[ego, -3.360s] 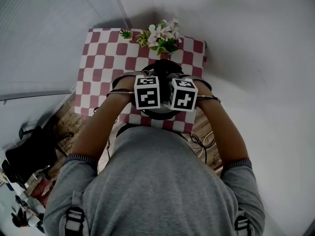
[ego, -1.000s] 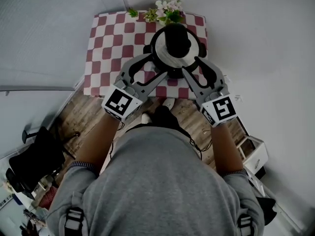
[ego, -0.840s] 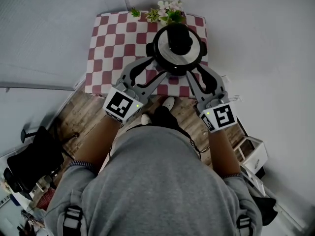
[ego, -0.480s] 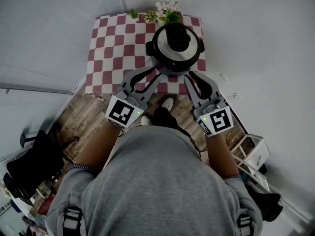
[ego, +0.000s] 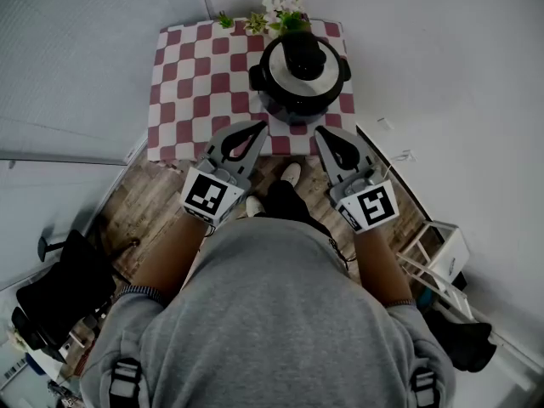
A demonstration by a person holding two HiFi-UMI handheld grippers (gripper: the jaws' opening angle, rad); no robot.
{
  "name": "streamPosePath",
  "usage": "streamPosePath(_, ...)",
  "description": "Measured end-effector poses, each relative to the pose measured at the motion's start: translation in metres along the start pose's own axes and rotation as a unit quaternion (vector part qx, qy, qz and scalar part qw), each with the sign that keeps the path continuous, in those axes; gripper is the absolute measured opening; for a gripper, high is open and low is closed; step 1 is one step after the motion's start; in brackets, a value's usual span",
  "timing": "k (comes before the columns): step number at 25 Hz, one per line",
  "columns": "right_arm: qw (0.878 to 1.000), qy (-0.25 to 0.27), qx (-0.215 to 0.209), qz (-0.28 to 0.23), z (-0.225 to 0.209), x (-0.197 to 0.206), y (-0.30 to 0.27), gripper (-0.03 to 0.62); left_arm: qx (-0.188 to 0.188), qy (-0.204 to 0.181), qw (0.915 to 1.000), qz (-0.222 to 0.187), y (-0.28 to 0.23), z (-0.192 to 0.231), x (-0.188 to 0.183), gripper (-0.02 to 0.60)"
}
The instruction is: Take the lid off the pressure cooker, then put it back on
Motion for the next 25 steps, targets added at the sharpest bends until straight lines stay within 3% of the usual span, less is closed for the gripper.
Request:
streamPosePath(13, 1.0, 0.0, 0.018, 0.01, -0.004, 0.003, 0.002, 0.008, 0.004, -0.002, 1.0, -0.007, 0.005, 0.001, 0.006, 0.018)
streamPosePath(25, 1.0, 0.011, 0.008, 0.017, -0.008, 0.003, 0.002, 0.008, 0.012, -0.008, 0.9999, 0.0, -0.004, -0.001, 0.004, 0.018)
Point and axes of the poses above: the fingertips, and each gripper's own axes: y backward along the fingers, z to its left, x out of its underside, the point moved 10 cm from there along y, backward along the fingers, and after that the axes turned 12 degrees about x, right-handed, at the moved point
